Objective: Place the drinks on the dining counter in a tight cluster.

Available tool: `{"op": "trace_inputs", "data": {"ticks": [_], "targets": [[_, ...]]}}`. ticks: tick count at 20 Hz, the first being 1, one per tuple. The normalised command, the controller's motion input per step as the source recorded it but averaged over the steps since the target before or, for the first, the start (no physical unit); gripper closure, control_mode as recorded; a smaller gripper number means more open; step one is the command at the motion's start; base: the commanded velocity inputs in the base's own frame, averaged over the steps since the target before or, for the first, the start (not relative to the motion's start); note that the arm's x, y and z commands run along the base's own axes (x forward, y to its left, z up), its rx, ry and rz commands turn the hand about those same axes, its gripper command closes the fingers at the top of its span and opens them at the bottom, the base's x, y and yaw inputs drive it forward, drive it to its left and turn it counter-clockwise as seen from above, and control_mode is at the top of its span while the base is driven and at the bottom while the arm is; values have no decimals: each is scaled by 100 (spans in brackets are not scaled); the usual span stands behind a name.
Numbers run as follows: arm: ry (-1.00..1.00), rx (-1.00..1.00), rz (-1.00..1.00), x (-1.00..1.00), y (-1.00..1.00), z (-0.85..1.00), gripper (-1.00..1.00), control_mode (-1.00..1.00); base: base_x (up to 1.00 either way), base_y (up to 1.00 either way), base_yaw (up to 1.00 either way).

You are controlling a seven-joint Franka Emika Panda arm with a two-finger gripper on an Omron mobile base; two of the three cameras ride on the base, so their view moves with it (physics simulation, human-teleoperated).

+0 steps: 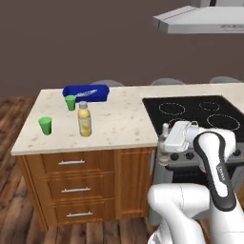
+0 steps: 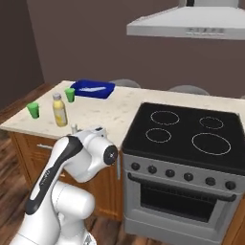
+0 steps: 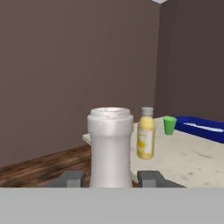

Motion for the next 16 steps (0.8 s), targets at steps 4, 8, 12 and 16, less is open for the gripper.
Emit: {"op": "trace_inputs", "data": {"ticks": [4,8,12,16], "targets": [[0,0,0,0,0,0,100,100,67,47,0],[0,0,0,0,0,0,100,100,70,21,-3],[0,0,0,0,0,0,100,100,59,24,-3],[0,0,0,0,0,0,100,100,51,26,0]]}}
